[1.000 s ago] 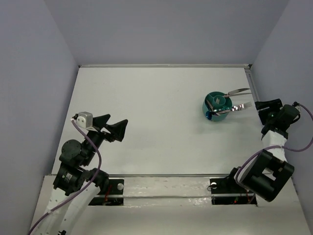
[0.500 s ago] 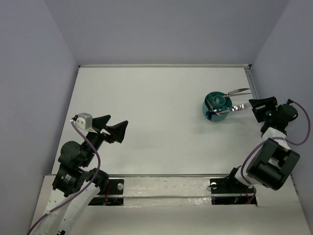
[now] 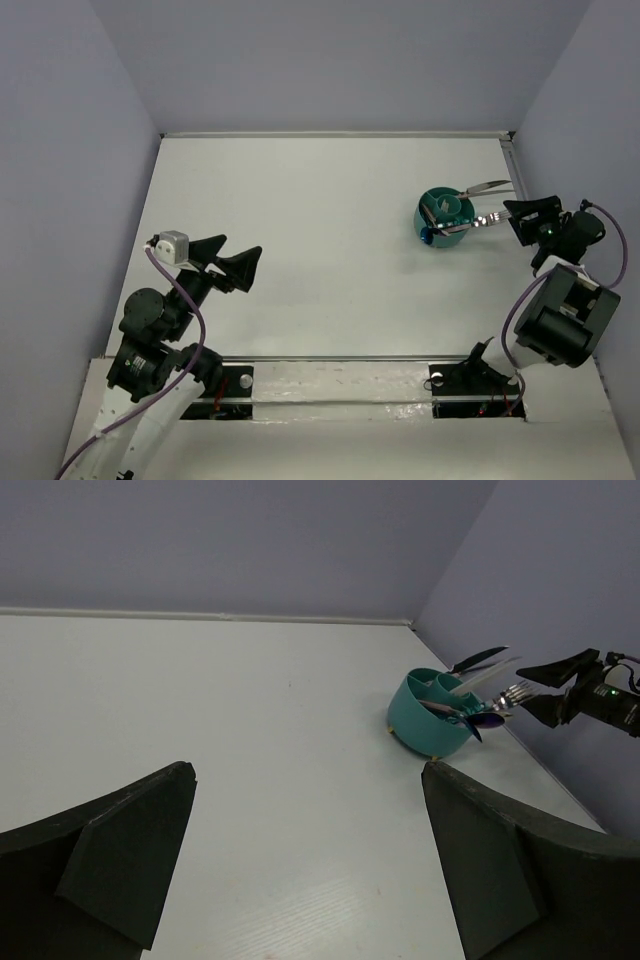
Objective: Sort the eating utensils into containers
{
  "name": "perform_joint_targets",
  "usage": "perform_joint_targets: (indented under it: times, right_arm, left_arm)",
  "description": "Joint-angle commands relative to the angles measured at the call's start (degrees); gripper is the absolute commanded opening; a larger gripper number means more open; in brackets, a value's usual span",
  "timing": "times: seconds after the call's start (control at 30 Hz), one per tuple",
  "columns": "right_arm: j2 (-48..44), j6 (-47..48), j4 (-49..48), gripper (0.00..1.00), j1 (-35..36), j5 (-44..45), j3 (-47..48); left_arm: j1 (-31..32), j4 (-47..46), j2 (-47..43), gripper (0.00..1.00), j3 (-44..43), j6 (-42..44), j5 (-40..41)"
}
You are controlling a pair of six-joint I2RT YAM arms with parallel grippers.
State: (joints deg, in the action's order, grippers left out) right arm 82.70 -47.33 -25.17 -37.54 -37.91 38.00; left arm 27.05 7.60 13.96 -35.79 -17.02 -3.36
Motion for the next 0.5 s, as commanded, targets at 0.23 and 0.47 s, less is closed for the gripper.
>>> perform_joint_targets:
  times: [0.23,0.47]
  right_arm:
    - [0.63,-1.97,-11.83,0.66,3.26,-4.72,1.90]
    - [-4.55,0.22,-6.66,0.64,6.34,-3.23,2.43]
  left_arm:
    - [0.37,-2.06,0.19,0.99,-1.56,0.23,-0.25]
    - [0.37,-2.15,0.46,0.99,-1.56,0.23,-0.25]
